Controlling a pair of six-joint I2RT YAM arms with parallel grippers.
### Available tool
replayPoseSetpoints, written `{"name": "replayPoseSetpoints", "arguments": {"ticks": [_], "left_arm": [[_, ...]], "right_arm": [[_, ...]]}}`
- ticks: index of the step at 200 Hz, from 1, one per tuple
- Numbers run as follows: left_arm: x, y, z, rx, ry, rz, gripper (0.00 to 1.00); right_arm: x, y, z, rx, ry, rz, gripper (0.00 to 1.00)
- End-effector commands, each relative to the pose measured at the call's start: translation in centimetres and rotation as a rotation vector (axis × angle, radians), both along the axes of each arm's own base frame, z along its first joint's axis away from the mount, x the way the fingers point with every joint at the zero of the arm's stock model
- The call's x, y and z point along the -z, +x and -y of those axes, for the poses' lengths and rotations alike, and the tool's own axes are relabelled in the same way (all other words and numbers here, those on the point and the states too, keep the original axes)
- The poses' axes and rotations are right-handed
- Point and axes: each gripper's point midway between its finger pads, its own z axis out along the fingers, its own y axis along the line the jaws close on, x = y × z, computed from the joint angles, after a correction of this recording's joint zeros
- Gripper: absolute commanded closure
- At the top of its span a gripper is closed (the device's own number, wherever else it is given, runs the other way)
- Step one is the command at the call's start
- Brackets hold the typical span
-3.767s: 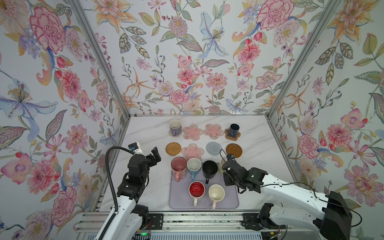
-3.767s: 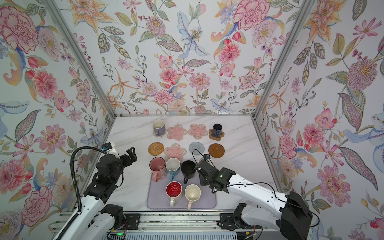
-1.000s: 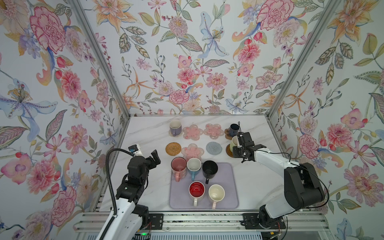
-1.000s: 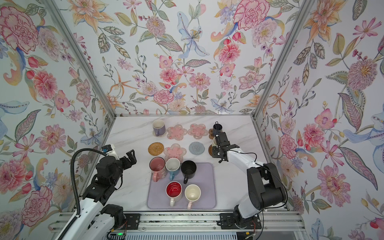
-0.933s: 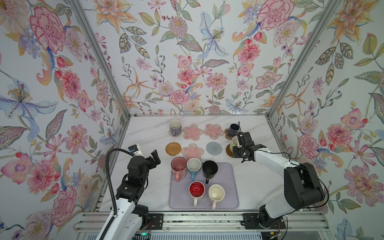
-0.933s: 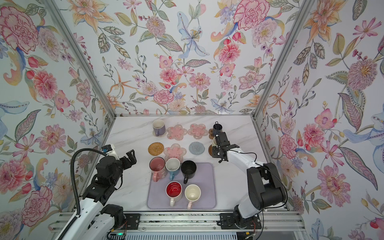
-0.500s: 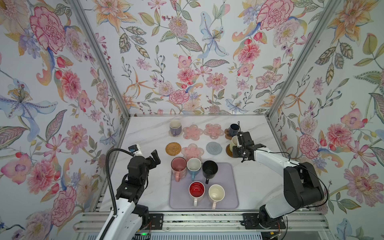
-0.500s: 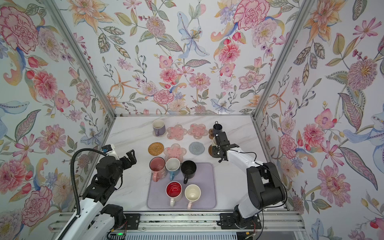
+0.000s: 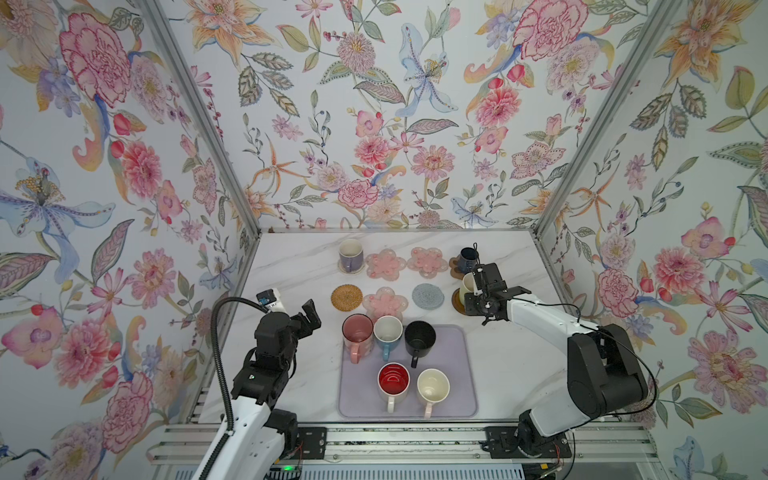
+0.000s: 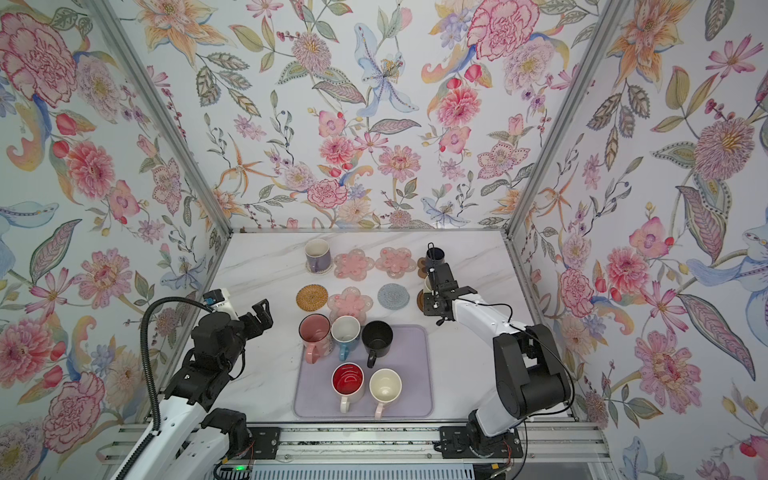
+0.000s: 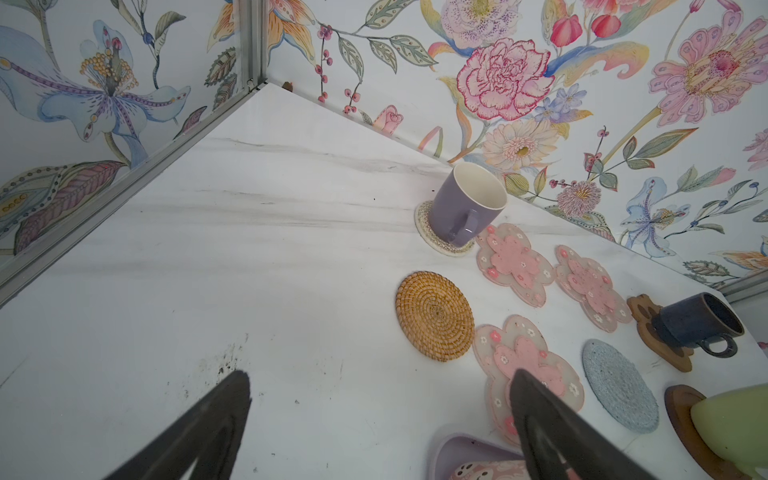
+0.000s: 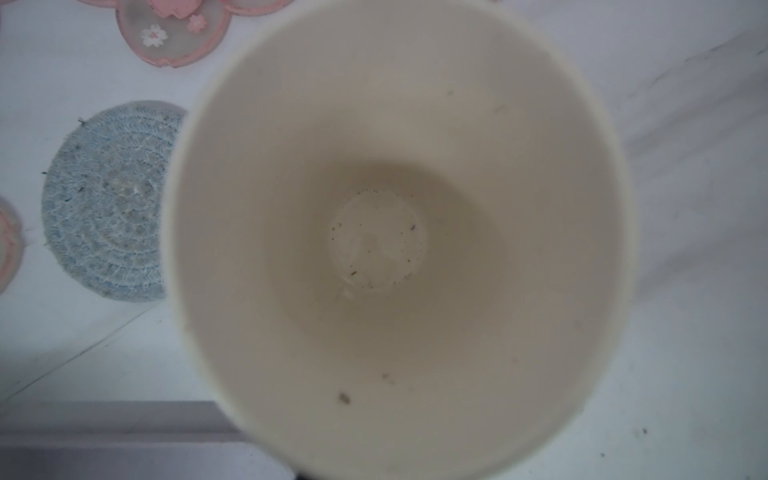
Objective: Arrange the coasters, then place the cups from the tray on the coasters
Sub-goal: 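Carry the green-handled mug beyond the tray and lower it onto the brown wooden coaster, then open the right gripper over the placed mug while the left gripper grasps the pink mug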
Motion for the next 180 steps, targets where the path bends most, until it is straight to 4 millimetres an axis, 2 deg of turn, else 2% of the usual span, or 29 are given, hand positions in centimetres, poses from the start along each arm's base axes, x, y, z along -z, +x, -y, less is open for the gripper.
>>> {"name": "replayPoseSetpoints", "arguments": {"ticks": [1,59,115,143,180], "left_arm": [[-0.3,-0.2,0.1,0.017,0.010,0.001,0.01],[-0.3,-0.2,0.1,0.015,0.009,0.002,0.01],[-0.4,-0.3,0.0,0.010,0.006,0.007,0.01],[-0.4,-0.3,0.1,0.014,0.001,0.006,0.01],[0.0,-0.5,0.0,0.009,-0.006,0.000,0.01]], "right_arm": [[-1.2,1.1,-0.4,-0.001,0.002,0.034,0.94],[-1.3,1.1,-0.5,0.000,0.015,0.036,0.75],[-2.8,1.1,-0.3,0.025,0.047,0.073,0.57],[-4.7,0.8,0.3,0.057,0.094,0.119,0.41],[-7.3,-0.8,1.0,0.066,0.152,0.237,0.08]]}}
